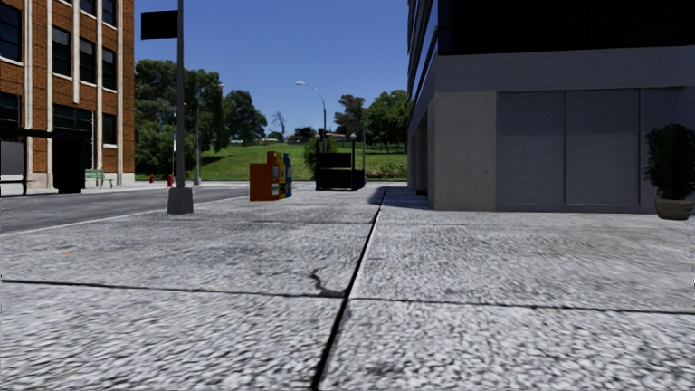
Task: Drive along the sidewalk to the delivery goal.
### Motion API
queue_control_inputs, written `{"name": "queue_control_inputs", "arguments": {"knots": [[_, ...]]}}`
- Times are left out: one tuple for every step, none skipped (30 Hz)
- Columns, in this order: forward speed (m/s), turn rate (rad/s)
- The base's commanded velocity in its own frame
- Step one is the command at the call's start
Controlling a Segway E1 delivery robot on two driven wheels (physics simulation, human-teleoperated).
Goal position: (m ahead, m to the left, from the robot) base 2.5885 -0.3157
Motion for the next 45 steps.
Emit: {"name": "queue_control_inputs", "arguments": {"knots": [[1.92,-0.53],[1.89,-0.53],[1.85,-0.53],[1.83,-0.53],[1.83,-0.53],[1.83,-0.53],[1.83,-0.51],[1.82,-0.47],[1.82,-0.34],[1.82,-0.34],[1.82,-0.26],[1.82,-0.24],[1.82,-0.23],[1.82,-0.23],[1.82,-0.23],[1.82,-0.23],[1.82,-0.23],[1.82,-0.23],[1.82,-0.23],[1.82,-0.23],[1.82,-0.23],[1.82,-0.14],[1.82,-0.01],[1.82,0.0],[1.82,0.0],[1.82,0.0],[1.82,0.0],[1.8,0.0],[1.77,0.0],[1.77,0.0],[1.72,0.0],[1.68,0.0],[1.68,0.0],[1.67,0.0],[1.66,0.0],[1.66,0.0],[1.66,0.0],[1.66,0.0],[1.65,0.0],[1.65,0.0],[1.65,0.0],[1.65,0.0],[1.65,0.0],[1.63,0.0],[1.55,0.0]]}}
